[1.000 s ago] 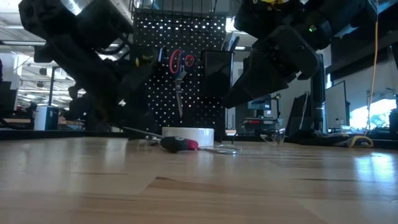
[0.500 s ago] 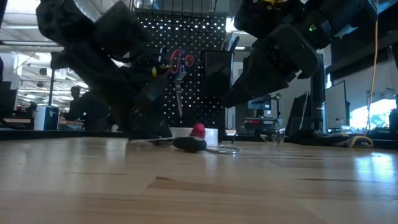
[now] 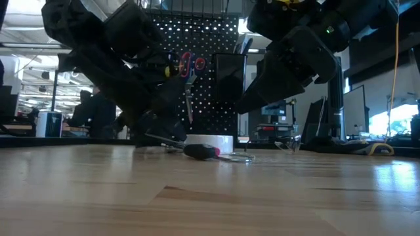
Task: Hang tools onto peg board
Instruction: Put the silver ratchet wrench into the left black bin on the peg board
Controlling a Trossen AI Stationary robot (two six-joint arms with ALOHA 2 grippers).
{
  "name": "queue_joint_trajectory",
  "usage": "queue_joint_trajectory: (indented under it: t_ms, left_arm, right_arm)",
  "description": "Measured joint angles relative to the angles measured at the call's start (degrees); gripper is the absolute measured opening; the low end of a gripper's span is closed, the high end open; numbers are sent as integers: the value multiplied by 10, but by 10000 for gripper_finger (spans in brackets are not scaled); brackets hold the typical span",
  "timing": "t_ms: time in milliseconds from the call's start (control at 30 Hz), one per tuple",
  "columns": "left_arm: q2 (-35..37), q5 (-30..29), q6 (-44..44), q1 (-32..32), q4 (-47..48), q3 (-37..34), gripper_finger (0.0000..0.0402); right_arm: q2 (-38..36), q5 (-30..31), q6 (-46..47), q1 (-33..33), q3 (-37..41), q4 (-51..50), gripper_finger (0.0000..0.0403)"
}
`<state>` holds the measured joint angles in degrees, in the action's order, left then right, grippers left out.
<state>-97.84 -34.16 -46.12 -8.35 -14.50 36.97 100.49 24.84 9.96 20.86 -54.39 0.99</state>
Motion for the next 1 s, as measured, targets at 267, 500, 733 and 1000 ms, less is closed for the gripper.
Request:
queue_joint_trajectory:
  t_ms: [267,500,733,1000]
  left_arm:
    - [-26,-4,4,12,-31,1,205]
    - [-20,41,28,16,6,2,205]
    - [38,77,35,6,122,2,205]
    - [118,80,-2,-8,302,0,205]
  right_arm:
    - [0,0,0,0,0,0,182]
    - [0,0,0,1,0,-1,182]
    - [0,0,1,1,0,-13,182]
    - [0,0,2,1,0,-12,182]
